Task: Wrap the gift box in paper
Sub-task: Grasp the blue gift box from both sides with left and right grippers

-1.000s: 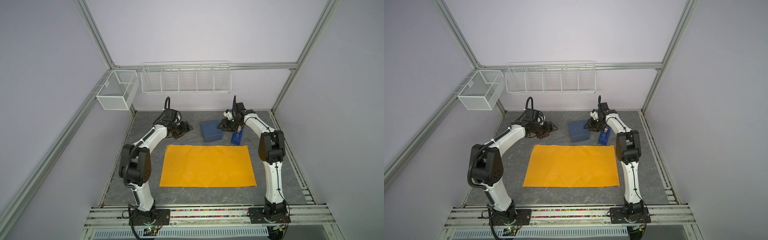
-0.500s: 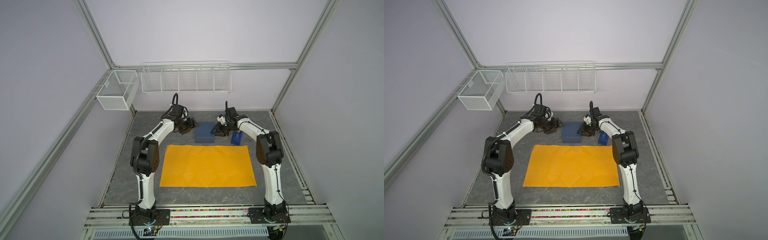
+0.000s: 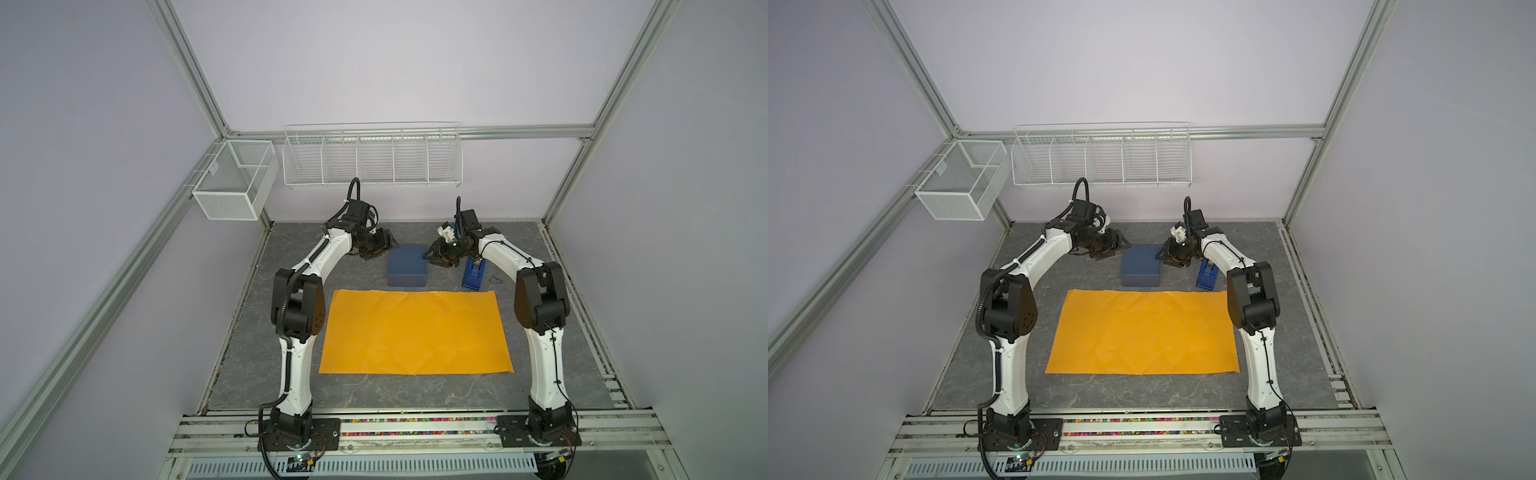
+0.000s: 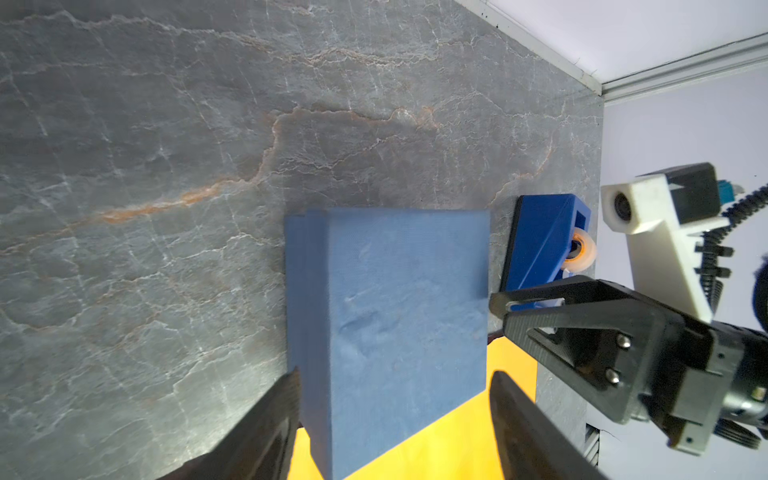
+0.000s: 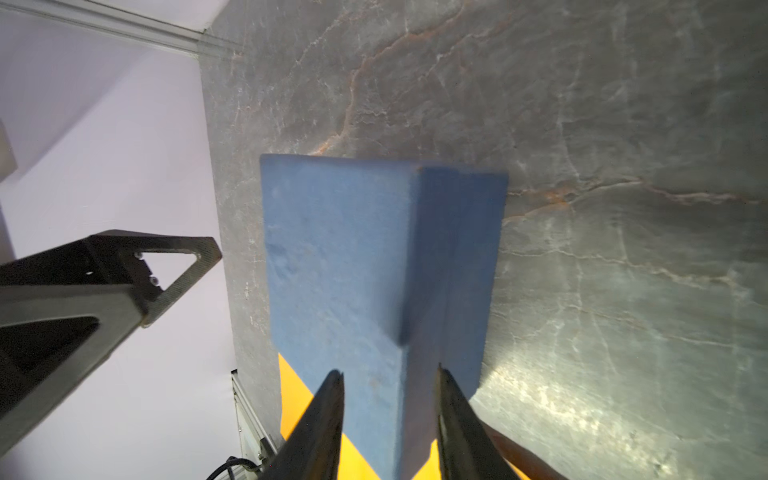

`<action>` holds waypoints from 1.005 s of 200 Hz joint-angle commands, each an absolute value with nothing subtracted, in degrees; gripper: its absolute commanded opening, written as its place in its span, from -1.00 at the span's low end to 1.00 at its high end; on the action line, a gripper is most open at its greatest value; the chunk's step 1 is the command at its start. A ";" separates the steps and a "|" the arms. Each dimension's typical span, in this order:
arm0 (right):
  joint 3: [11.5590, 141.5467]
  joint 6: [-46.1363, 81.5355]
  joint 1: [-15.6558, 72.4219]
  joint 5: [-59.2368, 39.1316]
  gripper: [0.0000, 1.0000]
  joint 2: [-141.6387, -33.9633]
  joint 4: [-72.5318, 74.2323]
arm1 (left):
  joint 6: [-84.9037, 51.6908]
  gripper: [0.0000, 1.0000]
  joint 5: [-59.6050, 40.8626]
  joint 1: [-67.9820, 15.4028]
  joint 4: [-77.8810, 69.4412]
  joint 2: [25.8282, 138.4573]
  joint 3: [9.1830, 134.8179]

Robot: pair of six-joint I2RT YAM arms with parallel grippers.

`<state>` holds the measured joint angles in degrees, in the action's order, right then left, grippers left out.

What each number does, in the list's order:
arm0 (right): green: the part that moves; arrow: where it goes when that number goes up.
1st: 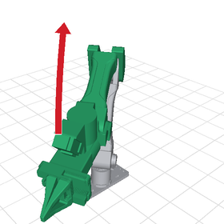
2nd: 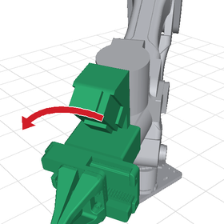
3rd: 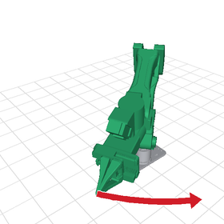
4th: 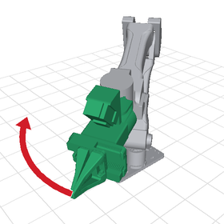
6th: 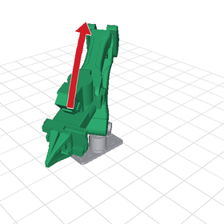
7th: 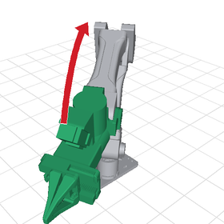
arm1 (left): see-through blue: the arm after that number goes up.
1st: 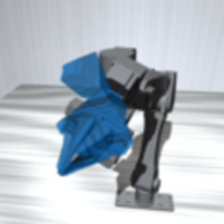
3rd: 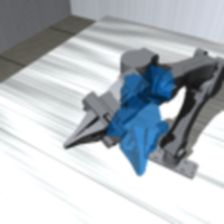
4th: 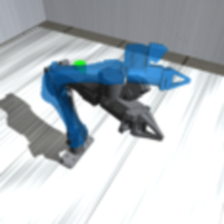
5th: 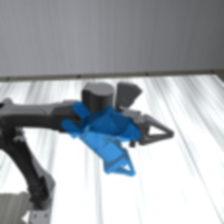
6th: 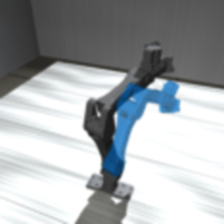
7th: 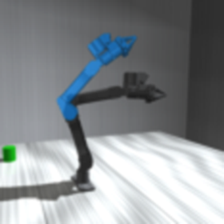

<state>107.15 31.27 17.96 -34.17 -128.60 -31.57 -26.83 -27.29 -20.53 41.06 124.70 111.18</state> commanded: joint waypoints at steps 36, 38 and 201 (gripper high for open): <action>110.93 30.92 18.54 -35.94 -0.35 -132.32 -33.46 | -23.61 0.40 -28.50 -19.93 44.66 128.08 113.12; 110.99 30.76 18.54 -35.83 -0.35 -132.40 -33.66 | -23.61 0.40 -28.42 -19.90 44.72 128.13 113.07; 107.97 28.96 18.96 -34.41 -0.43 -130.60 -32.96 | -22.59 0.34 -29.61 -19.53 43.33 127.88 109.14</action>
<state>108.95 29.95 18.52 -33.78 -130.74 -32.29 -24.03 -28.75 -19.73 42.76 127.83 110.24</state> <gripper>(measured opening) 0.305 0.669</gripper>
